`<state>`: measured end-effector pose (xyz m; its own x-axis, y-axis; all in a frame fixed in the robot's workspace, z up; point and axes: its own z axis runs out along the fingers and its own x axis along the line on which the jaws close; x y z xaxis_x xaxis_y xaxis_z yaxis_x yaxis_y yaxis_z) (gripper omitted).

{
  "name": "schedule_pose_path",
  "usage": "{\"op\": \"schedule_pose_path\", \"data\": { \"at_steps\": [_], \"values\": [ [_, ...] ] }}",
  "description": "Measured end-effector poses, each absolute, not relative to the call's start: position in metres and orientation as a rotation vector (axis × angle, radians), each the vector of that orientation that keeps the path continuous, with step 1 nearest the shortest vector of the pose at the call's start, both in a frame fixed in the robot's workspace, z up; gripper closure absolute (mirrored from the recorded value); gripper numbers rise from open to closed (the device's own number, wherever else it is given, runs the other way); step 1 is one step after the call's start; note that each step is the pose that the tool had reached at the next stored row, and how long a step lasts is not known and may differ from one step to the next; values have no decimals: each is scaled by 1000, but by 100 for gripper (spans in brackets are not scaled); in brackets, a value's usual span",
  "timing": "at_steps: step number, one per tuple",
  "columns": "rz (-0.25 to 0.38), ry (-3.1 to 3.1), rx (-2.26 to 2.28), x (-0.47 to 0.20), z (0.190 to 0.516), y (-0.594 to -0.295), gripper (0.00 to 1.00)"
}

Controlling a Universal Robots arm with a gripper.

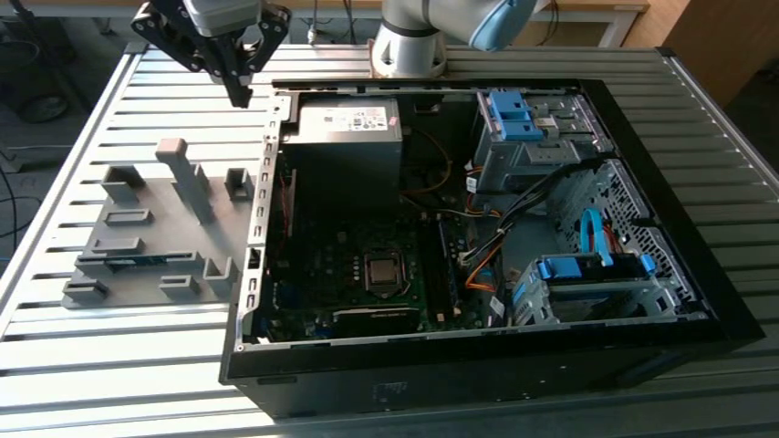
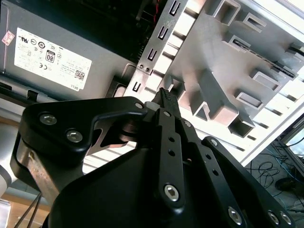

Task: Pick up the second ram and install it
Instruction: 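Reach for the second ram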

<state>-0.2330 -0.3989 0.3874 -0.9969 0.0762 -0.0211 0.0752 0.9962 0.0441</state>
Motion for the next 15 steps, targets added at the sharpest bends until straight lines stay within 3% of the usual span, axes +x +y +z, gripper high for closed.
{"op": "schedule_pose_path", "data": {
  "at_steps": [15],
  "values": [
    [67,3116,118,-238,387,-399,89]
  ]
}}
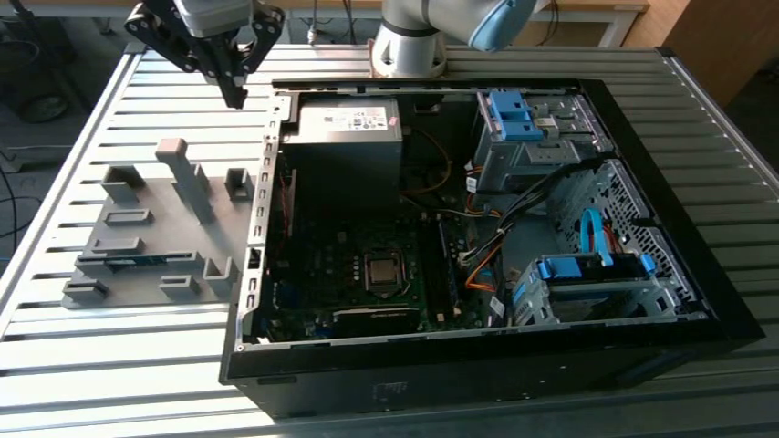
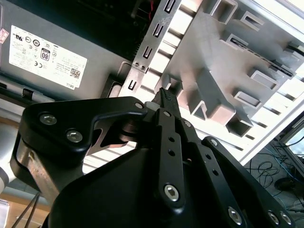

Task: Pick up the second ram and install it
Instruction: 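Reach for the second ram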

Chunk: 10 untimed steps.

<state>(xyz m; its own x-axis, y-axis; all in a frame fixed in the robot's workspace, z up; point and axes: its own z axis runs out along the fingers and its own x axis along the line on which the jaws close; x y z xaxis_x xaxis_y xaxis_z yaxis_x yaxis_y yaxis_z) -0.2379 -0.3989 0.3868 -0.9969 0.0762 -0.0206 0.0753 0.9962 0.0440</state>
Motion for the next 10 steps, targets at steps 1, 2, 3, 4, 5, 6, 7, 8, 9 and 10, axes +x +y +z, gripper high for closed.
{"op": "schedule_pose_path", "data": {
  "at_steps": [1,2,3,4,5,6,7,8,9,10],
  "values": [
    [68,3116,118,-238,387,-399,89],
    [67,3116,118,-239,387,-399,89],
    [67,3116,118,-239,387,-399,89],
    [67,3117,118,-239,387,-399,89],
    [67,3117,118,-240,387,-399,89],
    [68,3117,118,-240,387,-399,89],
    [67,3117,118,-240,387,-399,89],
    [67,3117,118,-240,386,-399,89],
    [67,3117,118,-241,386,-399,89],
    [68,3117,118,-241,386,-399,89]
  ]
}}
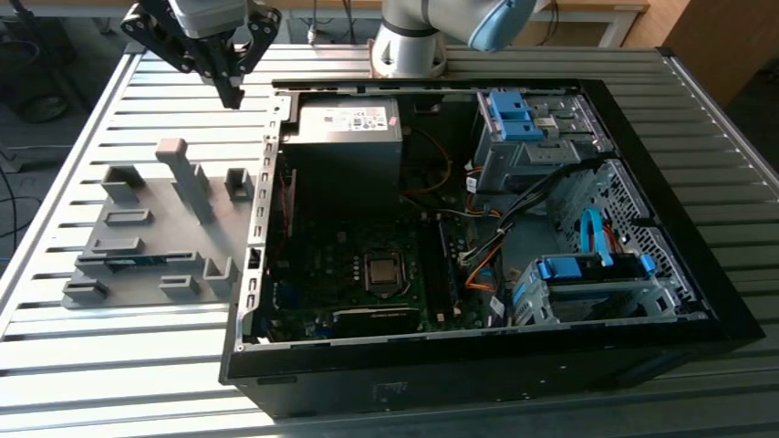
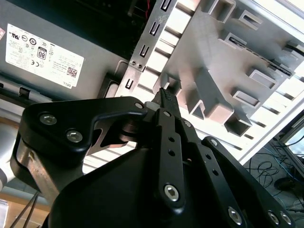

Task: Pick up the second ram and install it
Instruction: 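Reach for the second ram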

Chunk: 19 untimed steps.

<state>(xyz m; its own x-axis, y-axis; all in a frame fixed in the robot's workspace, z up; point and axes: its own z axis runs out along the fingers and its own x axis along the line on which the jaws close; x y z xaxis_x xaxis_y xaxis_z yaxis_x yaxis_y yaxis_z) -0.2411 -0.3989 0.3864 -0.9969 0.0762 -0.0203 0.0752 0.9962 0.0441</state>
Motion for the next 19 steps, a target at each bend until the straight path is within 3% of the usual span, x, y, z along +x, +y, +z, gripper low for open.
{"op": "schedule_pose_path", "data": {
  "at_steps": [19],
  "values": [
    [68,3117,118,-247,386,-399,89]
  ]
}}
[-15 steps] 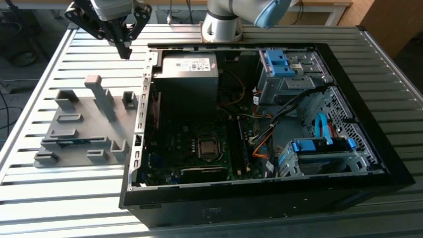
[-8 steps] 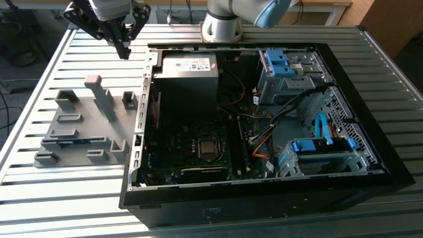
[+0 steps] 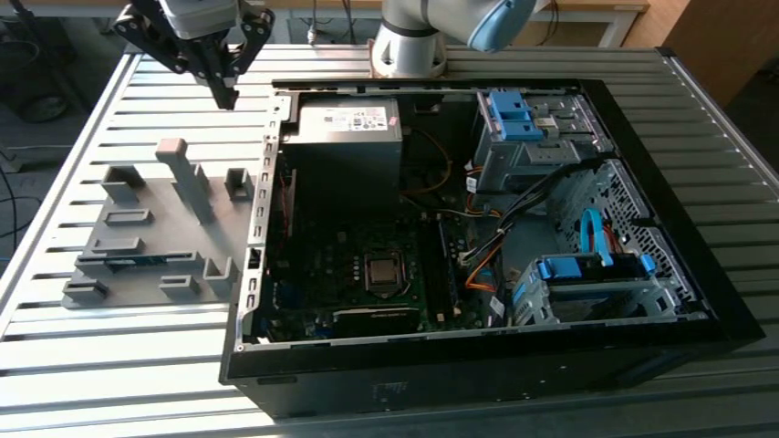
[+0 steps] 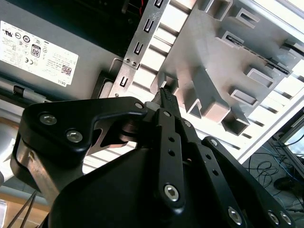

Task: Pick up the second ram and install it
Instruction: 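Reach for the second ram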

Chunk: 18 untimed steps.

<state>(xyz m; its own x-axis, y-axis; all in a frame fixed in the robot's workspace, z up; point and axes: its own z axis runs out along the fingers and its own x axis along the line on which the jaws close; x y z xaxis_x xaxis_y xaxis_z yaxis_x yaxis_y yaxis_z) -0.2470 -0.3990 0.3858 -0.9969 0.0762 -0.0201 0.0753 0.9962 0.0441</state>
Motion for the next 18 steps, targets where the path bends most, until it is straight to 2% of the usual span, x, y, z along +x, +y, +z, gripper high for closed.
{"op": "schedule_pose_path", "data": {
  "at_steps": [18],
  "values": [
    [67,3117,118,-265,385,-399,89]
  ]
}}
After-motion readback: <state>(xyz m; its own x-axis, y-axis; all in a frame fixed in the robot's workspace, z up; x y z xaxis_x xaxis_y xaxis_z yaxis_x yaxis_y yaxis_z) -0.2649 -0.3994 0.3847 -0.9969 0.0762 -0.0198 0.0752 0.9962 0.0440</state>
